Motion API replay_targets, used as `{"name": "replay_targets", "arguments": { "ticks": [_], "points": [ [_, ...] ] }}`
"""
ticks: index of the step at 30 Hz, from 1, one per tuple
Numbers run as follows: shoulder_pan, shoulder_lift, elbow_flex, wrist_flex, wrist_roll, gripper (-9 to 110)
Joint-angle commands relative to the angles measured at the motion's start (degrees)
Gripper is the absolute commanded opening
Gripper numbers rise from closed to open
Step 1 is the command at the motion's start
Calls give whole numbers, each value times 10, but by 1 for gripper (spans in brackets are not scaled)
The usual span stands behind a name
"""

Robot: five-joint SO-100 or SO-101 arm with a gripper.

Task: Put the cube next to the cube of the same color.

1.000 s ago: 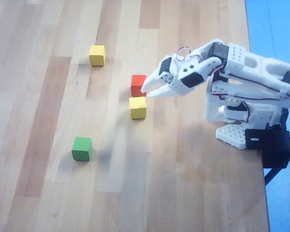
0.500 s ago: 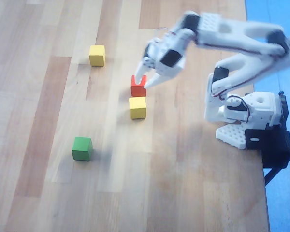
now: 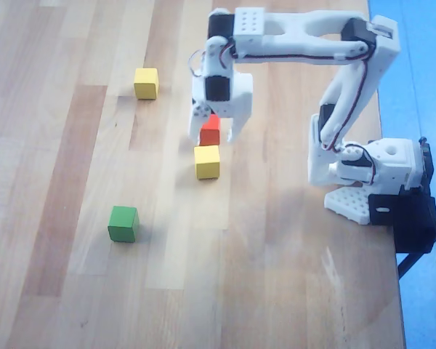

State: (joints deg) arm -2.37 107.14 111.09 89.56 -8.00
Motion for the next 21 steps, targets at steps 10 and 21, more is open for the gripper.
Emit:
{"name": "replay_targets", "arguments": {
  "ticks": [10, 21],
  "points": [
    [52, -60, 55, -118, -87, 32],
    [86, -129, 88, -214, -89, 31]
  ]
}}
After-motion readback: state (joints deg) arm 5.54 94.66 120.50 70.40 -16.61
